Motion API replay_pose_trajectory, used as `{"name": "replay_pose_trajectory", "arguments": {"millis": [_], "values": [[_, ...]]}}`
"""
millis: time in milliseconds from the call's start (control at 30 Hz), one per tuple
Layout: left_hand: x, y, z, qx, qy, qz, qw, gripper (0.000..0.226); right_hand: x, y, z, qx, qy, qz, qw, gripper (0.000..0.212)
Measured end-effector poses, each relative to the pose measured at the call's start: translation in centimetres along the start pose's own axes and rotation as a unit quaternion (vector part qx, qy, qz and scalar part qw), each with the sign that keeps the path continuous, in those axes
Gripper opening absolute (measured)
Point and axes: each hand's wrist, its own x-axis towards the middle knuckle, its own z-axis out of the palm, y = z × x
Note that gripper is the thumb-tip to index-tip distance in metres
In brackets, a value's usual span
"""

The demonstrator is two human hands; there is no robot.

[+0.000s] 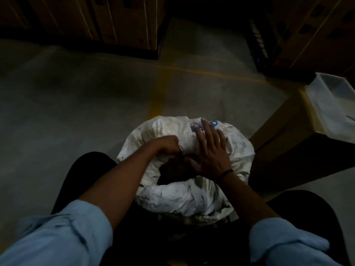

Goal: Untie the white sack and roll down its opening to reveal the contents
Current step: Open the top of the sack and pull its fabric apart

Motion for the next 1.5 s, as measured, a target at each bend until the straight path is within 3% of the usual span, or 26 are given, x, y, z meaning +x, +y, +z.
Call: {"name": "replay_pose_trajectory", "arguments": {"millis": [233,367,433,500,533,633,700,833,933,1000,1100,1233,1333,1400,1500], "values": [[0.1,0.2,-1.7,-0.097,-0.141,-0.052,0.984,0.074,0.3,0.7,2.8,-0.036,-0.092,0.033,0.995,0.113],[0.8,0.0,-1.1,0.001,-0.133,-0.045,0.99,0.106,1.7,1.6,4.4,0.006,-0.105,0.036,0.994,0.074],[0.4,0.1,0.6,0.149,-0.021,-0.043,0.988,0.12,2.3,1.4,4.4,0.055,-0.193,0.055,0.978,0.063],[-0.6,1.4,2.7,0.278,0.163,0.014,0.947,0.106,3.5,1.4,4.2,0.081,-0.307,0.076,0.945,0.063],[-0.7,2.1,3.7,0.289,0.23,0.065,0.927,0.093,4.4,1.5,3.9,0.088,-0.345,0.082,0.931,0.062],[0.2,2.6,6.0,0.274,0.288,0.151,0.905,0.082,6.7,1.3,2.6,0.079,-0.39,0.072,0.915,0.05],[0.9,1.5,6.4,0.248,0.313,0.155,0.904,0.081,6.9,1.1,2.0,0.09,-0.368,0.089,0.921,0.049],[2.4,0.0,5.8,0.182,0.304,0.09,0.931,0.066,5.2,-0.2,2.9,0.151,-0.213,0.183,0.948,0.085],[2.5,-0.2,4.0,0.025,0.267,0.045,0.962,0.049,4.1,-0.2,3.5,0.076,-0.117,0.107,0.984,0.098],[2.4,-0.6,2.3,-0.042,0.216,0.052,0.974,0.041,3.3,0.7,3.4,0.012,-0.115,0.085,0.99,0.097],[2.5,-1.8,-0.4,-0.103,0.156,0.1,0.977,0.047,1.5,2.6,3.9,-0.075,-0.15,0.152,0.974,0.092],[3.1,-3.3,-2.0,-0.164,0.134,0.045,0.976,0.047,1.9,3.5,3.8,-0.039,-0.174,0.205,0.962,0.073],[3.0,-2.9,-1.3,-0.061,0.219,-0.015,0.974,0.051,3.3,3.9,2.6,0.013,-0.199,0.204,0.958,0.065],[2.6,-0.3,-0.2,0.104,0.305,-0.034,0.946,0.066,3.2,5.0,1.6,0.051,-0.24,0.201,0.948,0.071],[3.1,3.3,2.4,0.26,0.36,0.178,0.878,0.066,3.7,5.3,0.6,0.09,-0.308,0.144,0.936,0.065]]}}
